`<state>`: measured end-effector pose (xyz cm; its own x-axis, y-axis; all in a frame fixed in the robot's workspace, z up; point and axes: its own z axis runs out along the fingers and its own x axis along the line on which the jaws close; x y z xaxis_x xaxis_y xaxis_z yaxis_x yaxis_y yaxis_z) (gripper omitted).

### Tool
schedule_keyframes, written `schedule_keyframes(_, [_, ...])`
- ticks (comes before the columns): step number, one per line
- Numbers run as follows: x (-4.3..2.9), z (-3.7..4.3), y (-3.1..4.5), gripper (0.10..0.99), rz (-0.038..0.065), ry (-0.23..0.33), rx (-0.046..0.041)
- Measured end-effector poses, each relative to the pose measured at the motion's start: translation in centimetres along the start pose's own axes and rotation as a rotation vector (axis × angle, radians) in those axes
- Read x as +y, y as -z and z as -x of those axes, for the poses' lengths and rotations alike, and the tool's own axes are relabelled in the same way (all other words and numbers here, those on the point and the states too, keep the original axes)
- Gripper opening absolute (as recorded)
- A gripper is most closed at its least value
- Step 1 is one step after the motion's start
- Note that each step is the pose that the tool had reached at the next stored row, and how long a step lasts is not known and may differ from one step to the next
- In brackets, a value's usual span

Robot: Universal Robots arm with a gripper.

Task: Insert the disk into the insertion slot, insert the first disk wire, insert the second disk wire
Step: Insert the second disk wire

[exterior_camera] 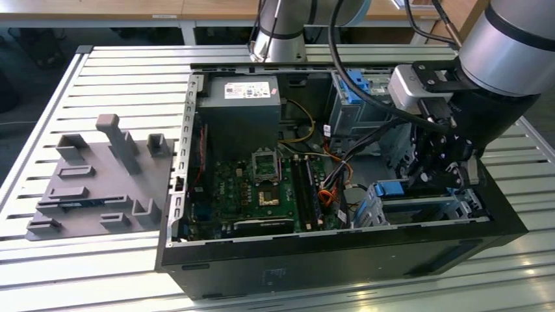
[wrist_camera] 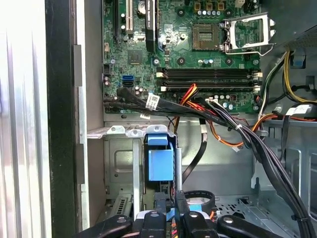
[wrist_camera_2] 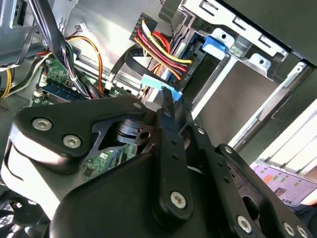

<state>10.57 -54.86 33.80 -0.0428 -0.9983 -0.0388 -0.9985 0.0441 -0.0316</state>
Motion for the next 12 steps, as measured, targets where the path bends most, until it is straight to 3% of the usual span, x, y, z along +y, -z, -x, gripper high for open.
schedule_keyframes(4, [-0.01,0.01,0.29,0.208,0.0,0.0,0.0])
schedule_keyframes(6, [-0.02,0.02,0.43,0.106,0.001,0.0,0.0])
schedule_keyframes(12, [-0.03,0.04,1.03,0.106,0.001,0.0,0.0001])
